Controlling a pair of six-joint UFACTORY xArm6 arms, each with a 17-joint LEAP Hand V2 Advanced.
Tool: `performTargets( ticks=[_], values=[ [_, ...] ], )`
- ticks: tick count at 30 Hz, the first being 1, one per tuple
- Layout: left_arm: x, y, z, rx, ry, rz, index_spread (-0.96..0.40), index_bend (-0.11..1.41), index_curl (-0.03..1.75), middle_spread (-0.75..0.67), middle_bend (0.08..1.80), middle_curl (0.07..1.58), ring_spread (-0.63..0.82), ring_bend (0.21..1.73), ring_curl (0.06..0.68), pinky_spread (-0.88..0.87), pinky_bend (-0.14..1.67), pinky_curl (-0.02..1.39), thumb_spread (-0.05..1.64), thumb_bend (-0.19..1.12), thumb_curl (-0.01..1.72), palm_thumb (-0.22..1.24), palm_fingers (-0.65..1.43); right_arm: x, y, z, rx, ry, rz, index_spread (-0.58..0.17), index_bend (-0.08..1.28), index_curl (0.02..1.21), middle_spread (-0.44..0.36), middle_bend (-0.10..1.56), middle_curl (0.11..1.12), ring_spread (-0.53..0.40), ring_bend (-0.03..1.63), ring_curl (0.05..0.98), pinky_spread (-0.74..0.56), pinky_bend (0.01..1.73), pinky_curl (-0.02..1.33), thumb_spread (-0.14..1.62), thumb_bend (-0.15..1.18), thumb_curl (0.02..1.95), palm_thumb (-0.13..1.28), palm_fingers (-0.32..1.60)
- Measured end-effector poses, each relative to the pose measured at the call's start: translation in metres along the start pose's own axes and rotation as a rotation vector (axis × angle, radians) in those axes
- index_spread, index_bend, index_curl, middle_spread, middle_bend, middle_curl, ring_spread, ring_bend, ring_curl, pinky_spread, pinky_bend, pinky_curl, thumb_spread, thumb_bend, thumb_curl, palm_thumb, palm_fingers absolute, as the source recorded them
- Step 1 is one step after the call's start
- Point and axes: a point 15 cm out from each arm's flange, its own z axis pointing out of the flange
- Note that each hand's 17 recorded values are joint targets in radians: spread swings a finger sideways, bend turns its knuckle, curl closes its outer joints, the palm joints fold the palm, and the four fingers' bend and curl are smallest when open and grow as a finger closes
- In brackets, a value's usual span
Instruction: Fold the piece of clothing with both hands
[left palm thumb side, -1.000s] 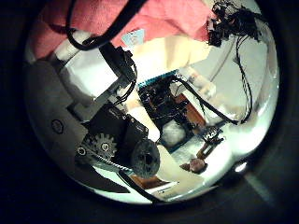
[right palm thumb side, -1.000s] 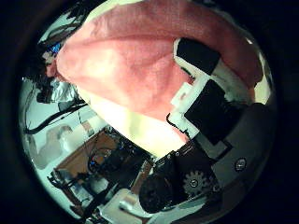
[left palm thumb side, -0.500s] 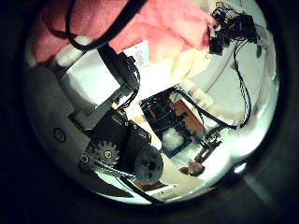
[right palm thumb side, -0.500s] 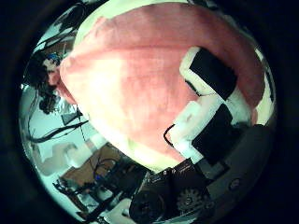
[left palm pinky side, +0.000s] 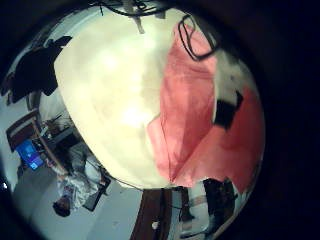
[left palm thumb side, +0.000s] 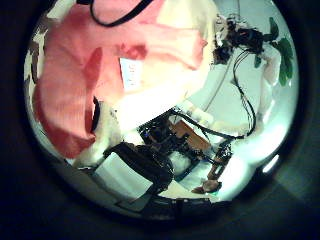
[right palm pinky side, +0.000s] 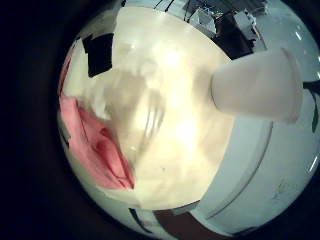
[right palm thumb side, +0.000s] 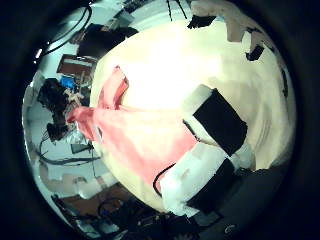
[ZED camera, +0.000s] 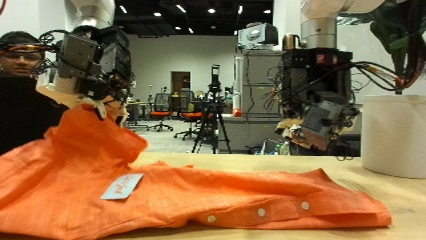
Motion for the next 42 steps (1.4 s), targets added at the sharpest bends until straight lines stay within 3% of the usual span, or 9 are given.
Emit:
performTargets(
  ticks=[4,9,14,20,27,35,37,40,42],
  values=[
    [-0.001,0.011,-0.013,0.054,0.024,0.028,0.14,0.08,0.69,0.3,0.16,0.57,0.31,0.73,0.294,0.22,0.57,0.5,1.25,-0.01,0.44,0.64,-0.23,0.015,0.034,-0.015,-0.003,0.002,-0.022,-0.41,0.45,0.67,-0.17,0.69,0.67,-0.247,0.9,0.583,-0.39,0.39,0.89,1.57,-0.03,0.18,0.49,0.3],
    [0.005,0.024,-0.019,0.074,0.018,0.051,0.14,0.1,0.55,0.36,0.15,0.48,0.43,0.63,0.248,0.42,0.49,0.43,1.25,-0.02,0.43,0.62,-0.19,0.025,0.087,-0.005,-0.115,-0.028,-0.049,-0.419,0.48,0.64,-0.156,0.6,0.61,-0.158,0.7,0.503,-0.16,0.3,0.84,1.54,-0.03,0.13,0.34,0.15],
    [0.021,0.044,-0.01,0.054,0.016,0.076,0.14,0.12,0.43,0.38,0.15,0.39,0.49,0.57,0.221,0.5,0.42,0.38,1.24,-0.02,0.41,0.6,-0.15,0.02,0.123,0.008,-0.251,-0.077,-0.132,-0.415,0.36,0.54,-0.101,0.45,0.52,-0.021,0.51,0.411,0.13,0.27,0.73,1.44,0.0,0.15,0.35,0.03],
    [0.047,0.065,0.014,0.019,-0.009,0.123,0.13,0.14,0.36,0.39,0.15,0.32,0.52,0.52,0.208,0.52,0.38,0.35,1.23,-0.02,0.4,0.6,-0.11,0.018,0.153,0.047,-0.387,-0.108,-0.19,-0.391,0.17,0.43,-0.024,0.24,0.41,0.109,0.37,0.335,0.27,0.28,0.62,1.24,-0.02,0.19,0.4,-0.07],
    [0.052,0.074,0.036,-0.015,-0.063,0.132,0.13,0.15,0.32,0.38,0.16,0.28,0.53,0.48,0.2,0.51,0.35,0.33,1.22,-0.02,0.39,0.6,-0.09,-0.008,0.153,0.094,-0.481,-0.128,-0.24,-0.371,0.13,0.32,0.045,0.18,0.36,0.172,0.3,0.298,0.32,0.28,0.53,1.05,-0.02,0.24,0.43,-0.06],
    [0.055,0.081,0.033,-0.005,-0.076,0.128,0.13,0.15,0.29,0.38,0.16,0.25,0.54,0.46,0.201,0.51,0.33,0.32,1.22,-0.01,0.39,0.6,-0.07,-0.013,0.153,0.119,-0.545,-0.041,-0.294,-0.352,0.17,0.31,0.032,0.18,0.33,0.178,0.26,0.279,0.31,0.25,0.46,1.0,-0.02,0.28,0.52,0.03],
    [0.054,0.082,0.033,-0.005,-0.079,0.128,0.13,0.15,0.29,0.37,0.17,0.24,0.54,0.46,0.202,0.51,0.33,0.32,1.22,-0.01,0.38,0.6,-0.07,-0.007,0.154,0.121,-0.559,-0.006,-0.288,-0.336,0.16,0.3,0.03,0.21,0.34,0.164,0.27,0.277,0.3,0.24,0.44,1.0,-0.01,0.29,0.55,0.09],
    [0.053,0.083,0.032,-0.006,-0.083,0.125,0.13,0.15,0.28,0.37,0.17,0.24,0.54,0.45,0.203,0.51,0.33,0.32,1.22,-0.01,0.38,0.6,-0.06,-0.004,0.154,0.122,-0.558,0.004,-0.287,-0.29,0.18,0.31,0.0,0.28,0.35,0.069,0.33,0.28,0.22,0.2,0.41,1.0,-0.01,0.31,0.63,0.32],
    [0.051,0.084,0.032,-0.006,-0.083,0.121,0.13,0.15,0.28,0.37,0.17,0.24,0.54,0.45,0.203,0.51,0.32,0.32,1.22,-0.01,0.38,0.6,-0.06,-0.001,0.146,0.119,-0.521,0.012,-0.284,-0.294,0.19,0.31,-0.039,0.37,0.38,-0.027,0.47,0.308,0.08,0.23,0.4,1.0,0.01,0.32,0.69,0.66]
  ],
)
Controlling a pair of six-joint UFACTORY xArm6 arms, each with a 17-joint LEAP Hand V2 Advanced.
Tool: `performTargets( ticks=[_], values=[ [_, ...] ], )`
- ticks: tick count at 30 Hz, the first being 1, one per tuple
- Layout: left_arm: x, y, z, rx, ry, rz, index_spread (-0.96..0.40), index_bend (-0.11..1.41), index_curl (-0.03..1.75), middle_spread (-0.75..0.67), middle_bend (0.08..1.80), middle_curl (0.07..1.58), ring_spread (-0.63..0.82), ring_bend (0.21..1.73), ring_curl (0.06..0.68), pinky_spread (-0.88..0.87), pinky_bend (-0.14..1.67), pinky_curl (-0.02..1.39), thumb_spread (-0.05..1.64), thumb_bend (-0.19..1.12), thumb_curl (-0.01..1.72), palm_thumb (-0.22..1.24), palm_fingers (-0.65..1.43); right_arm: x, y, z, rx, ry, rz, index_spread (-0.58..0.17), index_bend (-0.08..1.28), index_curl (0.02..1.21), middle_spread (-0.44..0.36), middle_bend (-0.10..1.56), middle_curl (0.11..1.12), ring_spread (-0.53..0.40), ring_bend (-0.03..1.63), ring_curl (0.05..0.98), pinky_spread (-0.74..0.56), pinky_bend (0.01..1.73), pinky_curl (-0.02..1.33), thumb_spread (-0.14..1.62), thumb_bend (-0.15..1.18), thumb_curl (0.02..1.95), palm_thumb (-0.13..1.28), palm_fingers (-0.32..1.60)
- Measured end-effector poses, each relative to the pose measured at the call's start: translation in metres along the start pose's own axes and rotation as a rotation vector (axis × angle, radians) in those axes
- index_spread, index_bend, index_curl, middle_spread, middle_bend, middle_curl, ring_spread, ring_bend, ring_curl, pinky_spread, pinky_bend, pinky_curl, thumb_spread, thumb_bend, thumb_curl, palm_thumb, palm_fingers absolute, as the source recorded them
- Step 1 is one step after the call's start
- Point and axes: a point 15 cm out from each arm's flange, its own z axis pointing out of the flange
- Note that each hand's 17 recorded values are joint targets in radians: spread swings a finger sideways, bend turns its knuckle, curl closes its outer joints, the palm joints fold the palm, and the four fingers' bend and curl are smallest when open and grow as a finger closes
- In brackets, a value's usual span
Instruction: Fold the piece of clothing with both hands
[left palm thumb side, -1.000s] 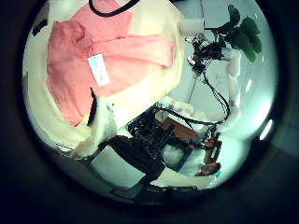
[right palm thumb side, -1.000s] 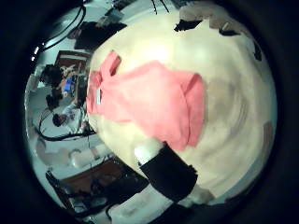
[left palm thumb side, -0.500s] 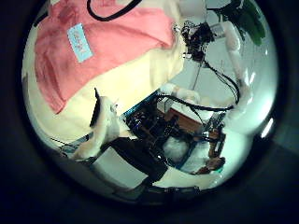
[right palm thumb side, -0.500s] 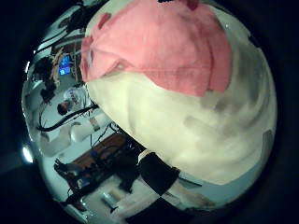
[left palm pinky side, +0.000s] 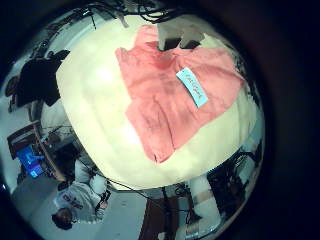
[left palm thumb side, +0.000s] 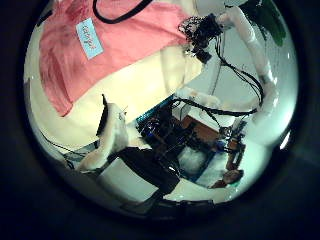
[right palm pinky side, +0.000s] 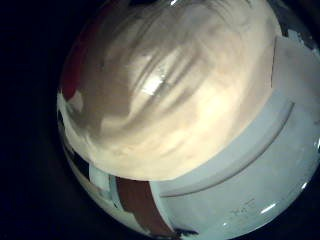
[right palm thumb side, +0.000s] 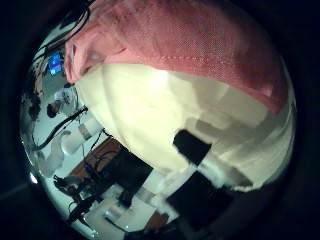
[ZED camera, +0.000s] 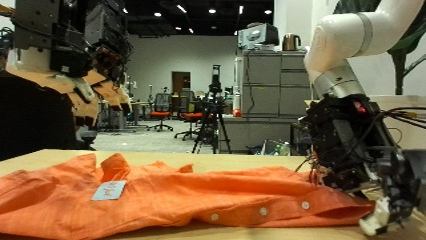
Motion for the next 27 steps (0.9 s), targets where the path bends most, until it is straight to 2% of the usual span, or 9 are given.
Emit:
performTargets(
  ticks=[1,2,4,6,7,9,10,16,27],
  values=[
    [0.0,0.0,0.0,0.0,0.0,0.0,0.13,0.15,0.28,0.37,0.17,0.24,0.54,0.45,0.204,0.51,0.32,0.32,1.22,-0.01,0.38,0.6,-0.06,0.006,-0.005,-0.005,0.04,0.014,0.004,-0.298,0.18,0.31,-0.053,0.38,0.38,-0.064,0.51,0.306,0.02,0.23,0.39,1.0,0.0,0.33,0.71,0.72],
    [0.0,0.0,0.0,-0.001,0.001,0.0,0.13,0.15,0.28,0.37,0.17,0.24,0.54,0.45,0.204,0.51,0.32,0.32,1.22,-0.01,0.38,0.6,-0.06,0.011,-0.009,-0.012,0.077,0.026,0.011,-0.312,0.18,0.31,-0.079,0.42,0.4,-0.13,0.6,0.332,-0.11,0.29,0.4,0.99,0.0,0.34,0.75,0.92],
    [0.0,0.0,0.0,0.0,-0.001,0.0,0.13,0.15,0.27,0.36,0.17,0.24,0.53,0.45,0.205,0.51,0.32,0.32,1.22,-0.01,0.38,0.6,-0.06,0.019,-0.009,-0.021,0.117,0.039,0.022,-0.325,0.19,0.32,-0.104,0.45,0.42,-0.171,0.65,0.356,-0.21,0.36,0.41,0.99,0.0,0.34,0.77,1.08],
    [-0.001,0.001,-0.001,0.0,-0.005,-0.001,0.13,0.15,0.27,0.36,0.17,0.24,0.53,0.45,0.207,0.51,0.32,0.32,1.22,-0.01,0.38,0.6,-0.06,0.028,-0.001,-0.029,0.14,0.044,0.04,-0.353,0.34,0.42,-0.147,0.63,0.51,-0.244,0.78,0.436,-0.41,0.49,0.48,0.96,-0.01,0.36,0.82,1.37],
    [-0.001,0.001,-0.001,0.0,-0.006,-0.001,0.13,0.15,0.27,0.36,0.17,0.24,0.53,0.45,0.207,0.51,0.32,0.32,1.22,-0.01,0.38,0.6,-0.05,0.03,0.002,-0.028,0.14,0.042,0.043,-0.354,0.4,0.44,-0.15,0.7,0.53,-0.253,0.81,0.455,-0.44,0.54,0.5,0.96,0.0,0.37,0.85,1.43],
    [-0.002,0.001,-0.001,-0.001,-0.008,-0.002,0.13,0.15,0.27,0.36,0.17,0.24,0.53,0.45,0.209,0.51,0.32,0.32,1.22,-0.01,0.38,0.6,-0.05,0.03,0.009,-0.029,0.144,0.041,0.047,-0.355,0.5,0.49,-0.151,0.78,0.57,-0.257,0.87,0.48,-0.46,0.61,0.53,0.94,0.01,0.38,0.9,1.46],
    [-0.004,0.002,-0.001,-0.001,-0.009,-0.006,0.13,0.15,0.27,0.36,0.17,0.24,0.53,0.44,0.209,0.51,0.31,0.32,1.22,-0.01,0.38,0.6,-0.05,0.03,0.011,-0.03,0.147,0.042,0.047,-0.351,0.59,0.53,-0.15,0.87,0.6,-0.254,0.93,0.509,-0.46,0.71,0.57,0.95,0.05,0.42,1.0,1.47],
    [-0.013,0.009,-0.002,0.001,-0.012,-0.02,0.13,0.15,0.27,0.36,0.17,0.24,0.52,0.44,0.211,0.51,0.32,0.32,1.22,-0.01,0.38,0.61,-0.05,0.05,0.034,-0.042,0.17,0.036,0.069,-0.34,0.83,0.67,-0.157,1.09,0.71,-0.245,1.15,0.606,-0.43,0.94,0.7,0.95,0.1,0.51,1.13,1.28],
    [-0.043,0.037,0.003,0.015,0.024,-0.063,0.14,0.16,0.27,0.36,0.18,0.24,0.52,0.43,0.216,0.5,0.31,0.32,1.22,-0.01,0.38,0.61,-0.04,0.072,0.082,-0.1,0.271,0.067,0.095,-0.31,1.02,0.81,-0.162,1.26,0.82,-0.24,1.32,0.72,-0.36,1.12,0.89,1.03,0.1,0.65,1.16,1.07]
  ],
)
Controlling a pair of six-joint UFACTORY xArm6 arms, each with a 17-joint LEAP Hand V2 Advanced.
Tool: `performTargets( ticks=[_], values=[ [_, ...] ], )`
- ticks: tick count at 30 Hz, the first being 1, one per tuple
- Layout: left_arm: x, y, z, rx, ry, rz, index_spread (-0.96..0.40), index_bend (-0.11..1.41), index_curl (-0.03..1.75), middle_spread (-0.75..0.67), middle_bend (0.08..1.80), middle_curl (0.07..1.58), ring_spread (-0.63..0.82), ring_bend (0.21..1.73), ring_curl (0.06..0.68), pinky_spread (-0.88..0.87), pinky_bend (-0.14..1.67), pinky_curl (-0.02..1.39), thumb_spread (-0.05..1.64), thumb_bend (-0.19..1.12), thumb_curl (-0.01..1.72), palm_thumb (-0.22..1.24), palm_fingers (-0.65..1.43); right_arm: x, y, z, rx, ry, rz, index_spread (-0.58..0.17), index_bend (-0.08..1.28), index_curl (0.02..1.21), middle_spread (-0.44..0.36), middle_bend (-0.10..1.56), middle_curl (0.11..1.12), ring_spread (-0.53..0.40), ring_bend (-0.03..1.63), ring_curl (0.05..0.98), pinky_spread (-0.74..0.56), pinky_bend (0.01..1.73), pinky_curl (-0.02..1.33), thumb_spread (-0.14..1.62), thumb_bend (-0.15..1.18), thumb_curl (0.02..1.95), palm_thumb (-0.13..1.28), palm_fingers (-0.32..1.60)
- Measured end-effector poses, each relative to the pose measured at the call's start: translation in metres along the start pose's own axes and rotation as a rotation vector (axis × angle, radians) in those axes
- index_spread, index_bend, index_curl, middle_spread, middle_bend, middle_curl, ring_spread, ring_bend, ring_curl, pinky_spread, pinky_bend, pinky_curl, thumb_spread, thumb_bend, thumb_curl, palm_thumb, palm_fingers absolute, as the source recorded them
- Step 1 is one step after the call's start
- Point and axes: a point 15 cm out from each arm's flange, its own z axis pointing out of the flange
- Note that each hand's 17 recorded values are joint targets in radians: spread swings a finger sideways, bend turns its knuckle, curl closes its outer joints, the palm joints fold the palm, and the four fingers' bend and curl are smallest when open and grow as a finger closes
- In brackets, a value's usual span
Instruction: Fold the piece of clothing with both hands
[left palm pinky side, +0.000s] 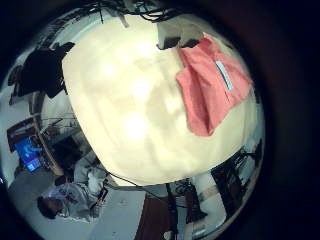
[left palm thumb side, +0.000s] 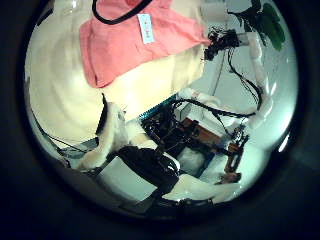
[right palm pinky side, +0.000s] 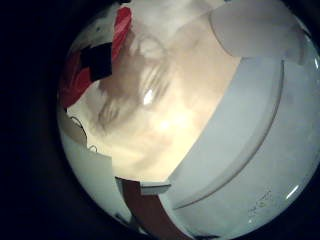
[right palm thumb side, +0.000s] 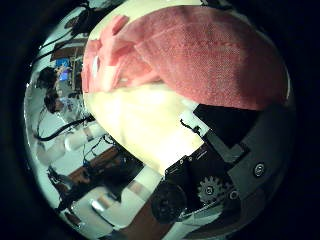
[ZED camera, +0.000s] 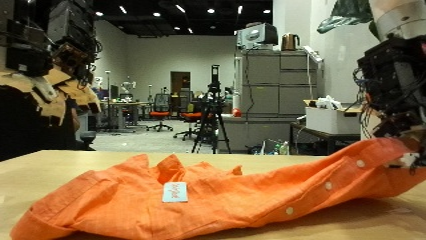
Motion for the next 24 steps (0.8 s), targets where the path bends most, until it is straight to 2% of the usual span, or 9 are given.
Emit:
performTargets(
  ticks=[6,16,24],
  values=[
    [-0.01,0.013,0.005,0.001,0.016,-0.013,0.14,0.15,0.27,0.35,0.18,0.25,0.52,0.43,0.218,0.5,0.3,0.32,1.22,-0.01,0.38,0.62,-0.04,-0.032,-0.016,-0.06,0.053,0.0,-0.057,-0.298,1.03,0.84,-0.16,1.28,0.84,-0.24,1.34,0.746,-0.33,1.13,0.95,1.06,0.1,0.71,1.15,1.05],
    [-0.037,0.038,0.01,0.008,0.025,-0.077,0.14,0.15,0.27,0.35,0.18,0.25,0.52,0.43,0.22,0.49,0.3,0.32,1.22,-0.01,0.37,0.63,-0.04,-0.148,-0.067,-0.14,0.141,0.03,-0.264,-0.296,1.05,0.87,-0.159,1.29,0.87,-0.24,1.35,0.775,-0.31,1.11,1.03,1.08,0.1,0.82,1.16,1.03],
    [-0.049,0.05,0.01,0.023,0.039,-0.103,0.14,0.15,0.27,0.34,0.18,0.26,0.52,0.42,0.221,0.49,0.3,0.32,1.22,-0.01,0.37,0.64,-0.03,-0.281,-0.117,-0.136,0.118,0.049,-0.461,-0.296,1.05,0.88,-0.16,1.28,0.88,-0.242,1.34,0.792,-0.3,1.09,1.08,1.09,0.1,0.9,1.15,1.03]
  ],
)
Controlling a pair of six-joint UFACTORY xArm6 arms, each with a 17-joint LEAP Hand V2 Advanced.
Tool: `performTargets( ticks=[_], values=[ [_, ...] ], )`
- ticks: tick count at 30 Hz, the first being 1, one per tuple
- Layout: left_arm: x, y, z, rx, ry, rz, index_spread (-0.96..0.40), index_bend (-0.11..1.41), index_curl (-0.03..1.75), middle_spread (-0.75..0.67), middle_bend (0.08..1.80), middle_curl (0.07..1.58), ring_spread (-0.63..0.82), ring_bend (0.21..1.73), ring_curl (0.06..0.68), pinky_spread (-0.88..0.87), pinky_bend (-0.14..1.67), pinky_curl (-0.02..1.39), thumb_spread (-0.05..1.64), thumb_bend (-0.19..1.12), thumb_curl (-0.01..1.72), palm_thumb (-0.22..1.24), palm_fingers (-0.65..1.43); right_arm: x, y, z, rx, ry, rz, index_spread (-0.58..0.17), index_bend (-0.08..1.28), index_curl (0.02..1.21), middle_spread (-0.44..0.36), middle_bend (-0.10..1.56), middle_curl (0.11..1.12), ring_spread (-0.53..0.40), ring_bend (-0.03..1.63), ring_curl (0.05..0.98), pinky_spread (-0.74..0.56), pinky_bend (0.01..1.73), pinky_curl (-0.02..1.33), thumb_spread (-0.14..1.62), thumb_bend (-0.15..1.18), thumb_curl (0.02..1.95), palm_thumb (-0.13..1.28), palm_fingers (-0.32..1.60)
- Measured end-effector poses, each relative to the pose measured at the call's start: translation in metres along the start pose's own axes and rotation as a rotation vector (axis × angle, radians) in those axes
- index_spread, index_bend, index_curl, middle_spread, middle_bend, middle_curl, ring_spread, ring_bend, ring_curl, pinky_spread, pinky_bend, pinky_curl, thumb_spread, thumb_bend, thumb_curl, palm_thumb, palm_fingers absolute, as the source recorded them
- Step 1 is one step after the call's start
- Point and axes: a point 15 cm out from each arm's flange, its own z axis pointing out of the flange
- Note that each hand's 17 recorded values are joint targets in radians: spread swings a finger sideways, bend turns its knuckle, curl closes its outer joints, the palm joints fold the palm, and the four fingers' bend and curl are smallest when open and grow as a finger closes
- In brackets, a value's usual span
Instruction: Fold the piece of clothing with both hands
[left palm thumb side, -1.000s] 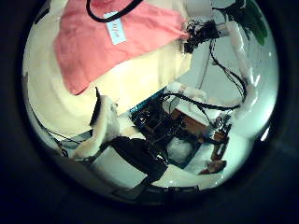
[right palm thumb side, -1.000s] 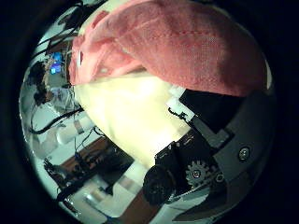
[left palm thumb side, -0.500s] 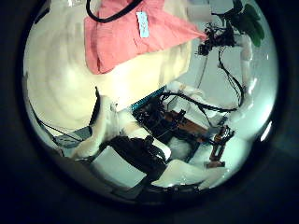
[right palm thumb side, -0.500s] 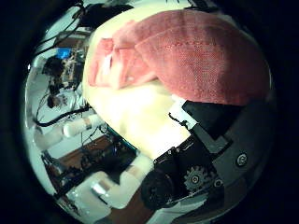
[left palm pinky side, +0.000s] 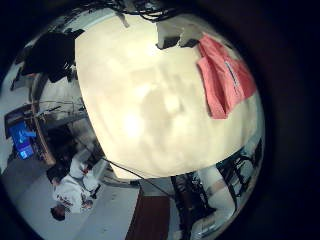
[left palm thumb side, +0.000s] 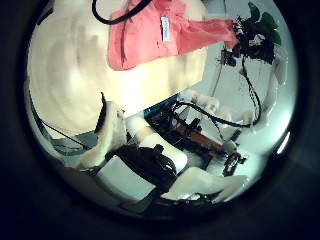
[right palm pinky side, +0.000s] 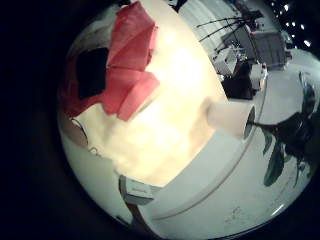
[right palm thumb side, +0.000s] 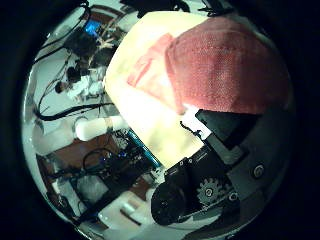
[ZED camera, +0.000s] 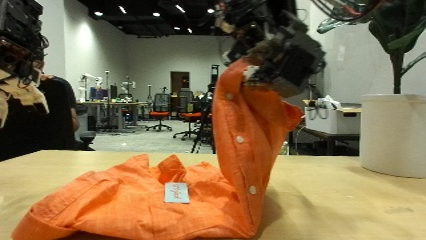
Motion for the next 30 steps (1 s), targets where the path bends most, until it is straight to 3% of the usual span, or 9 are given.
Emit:
performTargets(
  ticks=[10,14,17,19,20,21,26,29,30],
  values=[
    [0.005,0.012,0.011,-0.004,0.005,-0.002,0.14,0.16,0.27,0.35,0.18,0.27,0.52,0.42,0.223,0.49,0.29,0.32,1.22,-0.01,0.38,0.71,-0.03,-0.093,-0.113,0.064,-0.062,-0.006,-0.156,-0.297,1.03,0.9,-0.166,1.27,0.9,-0.244,1.34,0.807,-0.3,1.08,1.12,1.13,0.08,0.97,1.1,1.02],
    [0.005,0.017,0.016,-0.007,0.009,-0.007,0.14,0.16,0.27,0.33,0.18,0.27,0.52,0.42,0.225,0.49,0.29,0.32,1.21,-0.01,0.39,0.75,-0.03,-0.112,-0.14,0.073,0.011,-0.044,-0.155,-0.302,1.01,0.91,-0.17,1.24,0.9,-0.242,1.33,0.799,-0.31,1.06,1.11,1.16,0.04,0.95,1.03,0.99],
    [0.004,0.019,0.017,-0.003,0.01,-0.009,0.14,0.16,0.27,0.33,0.18,0.27,0.52,0.42,0.226,0.5,0.29,0.32,1.2,-0.01,0.39,0.77,-0.03,-0.131,-0.154,0.082,0.049,-0.123,-0.148,-0.32,0.88,0.89,-0.182,1.18,0.87,-0.257,1.29,0.759,-0.38,1.01,1.03,1.2,0.0,0.91,1.0,0.89],
    [0.003,0.02,0.016,-0.002,0.007,-0.01,0.14,0.16,0.28,0.33,0.18,0.27,0.51,0.42,0.227,0.5,0.29,0.32,1.2,-0.01,0.39,0.78,-0.03,-0.129,-0.157,0.088,0.055,-0.141,-0.156,-0.317,0.76,0.88,-0.187,1.11,0.86,-0.273,1.24,0.743,-0.45,0.92,0.98,1.21,0.0,0.89,1.0,0.55],
    [0.002,0.021,0.016,-0.002,0.005,-0.01,0.14,0.16,0.28,0.33,0.18,0.27,0.51,0.42,0.227,0.5,0.29,0.32,1.2,-0.01,0.39,0.78,-0.03,-0.126,-0.158,0.088,0.058,-0.145,-0.161,-0.316,0.72,0.88,-0.189,1.08,0.85,-0.28,1.24,0.737,-0.46,0.9,0.97,1.21,-0.01,0.88,1.0,0.47],
    [0.001,0.021,0.016,-0.002,0.005,-0.013,0.14,0.16,0.28,0.33,0.18,0.27,0.51,0.42,0.227,0.5,0.29,0.32,1.19,-0.01,0.39,0.79,-0.03,-0.124,-0.158,0.088,0.065,-0.151,-0.164,-0.306,0.7,0.87,-0.18,1.06,0.85,-0.277,1.18,0.725,-0.42,0.81,0.95,1.21,-0.01,0.87,1.0,0.26],
    [0.003,0.019,0.017,-0.006,0.0,-0.009,0.15,0.16,0.28,0.32,0.18,0.27,0.51,0.42,0.227,0.5,0.29,0.32,1.19,-0.02,0.38,0.78,-0.02,-0.105,-0.165,0.043,0.215,-0.203,-0.165,-0.25,0.59,0.79,-0.119,0.9,0.79,-0.221,1.01,0.642,-0.23,0.72,0.89,1.2,0.0,0.86,1.04,-0.02],
    [0.004,0.018,0.017,-0.008,-0.002,-0.006,0.14,0.17,0.28,0.32,0.18,0.27,0.51,0.42,0.226,0.5,0.28,0.32,1.2,-0.02,0.38,0.77,-0.02,-0.096,-0.157,0.015,0.272,-0.204,-0.164,-0.094,0.27,0.62,0.009,0.61,0.65,-0.069,0.84,0.547,0.04,0.76,0.83,1.15,0.0,0.86,1.09,-0.16],
    [0.005,0.018,0.017,-0.006,-0.003,-0.004,0.14,0.17,0.29,0.32,0.18,0.27,0.51,0.42,0.226,0.5,0.28,0.32,1.2,-0.02,0.38,0.77,-0.02,-0.094,-0.155,0.01,0.281,-0.201,-0.163,-0.096,0.24,0.6,0.033,0.56,0.63,-0.039,0.81,0.532,0.07,0.77,0.82,1.15,0.0,0.86,1.09,-0.19]
  ],
)
